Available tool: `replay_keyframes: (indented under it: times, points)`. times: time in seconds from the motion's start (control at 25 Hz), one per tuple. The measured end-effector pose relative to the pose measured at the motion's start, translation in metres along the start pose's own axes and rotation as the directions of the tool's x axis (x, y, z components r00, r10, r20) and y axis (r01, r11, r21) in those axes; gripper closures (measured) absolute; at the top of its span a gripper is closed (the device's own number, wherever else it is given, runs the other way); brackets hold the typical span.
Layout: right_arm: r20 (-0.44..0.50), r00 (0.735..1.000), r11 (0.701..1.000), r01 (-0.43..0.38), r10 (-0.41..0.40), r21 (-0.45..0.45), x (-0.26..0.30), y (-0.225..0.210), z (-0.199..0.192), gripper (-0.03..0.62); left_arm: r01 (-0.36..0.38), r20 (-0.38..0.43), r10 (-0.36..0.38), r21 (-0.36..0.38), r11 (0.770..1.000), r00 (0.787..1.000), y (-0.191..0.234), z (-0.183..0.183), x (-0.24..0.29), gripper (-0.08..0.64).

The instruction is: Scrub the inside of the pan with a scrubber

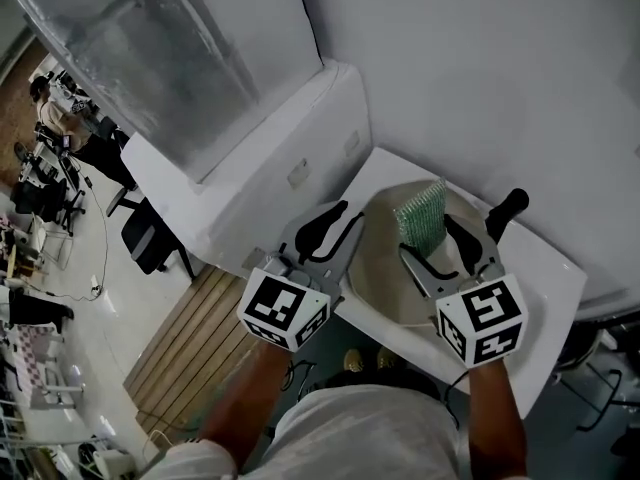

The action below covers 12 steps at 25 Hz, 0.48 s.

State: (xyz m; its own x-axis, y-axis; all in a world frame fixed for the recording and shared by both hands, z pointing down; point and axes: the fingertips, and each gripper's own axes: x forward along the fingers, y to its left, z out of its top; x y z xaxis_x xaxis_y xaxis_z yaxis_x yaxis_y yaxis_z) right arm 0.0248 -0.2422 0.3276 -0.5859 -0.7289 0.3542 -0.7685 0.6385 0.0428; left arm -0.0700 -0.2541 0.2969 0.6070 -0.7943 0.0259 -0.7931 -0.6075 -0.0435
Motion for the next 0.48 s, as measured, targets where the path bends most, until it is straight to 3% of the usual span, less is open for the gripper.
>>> replay_keyframes:
  times: [0.24,0.48]
  points:
    - [0.147,0.988,0.999,-0.04,0.039,0.001,-0.014,0.01,0.034,0.288,-0.009,0.093,0.008,0.016,1.0,0.996,-0.008,0.037,-0.014,0.472]
    - [0.294,0.953,0.997,-0.075,0.07,0.007,-0.028,0.019,0.064,0.288,-0.002,0.157,-0.003,0.031,1.0,0.988,-0.016,0.057,-0.024,0.499]
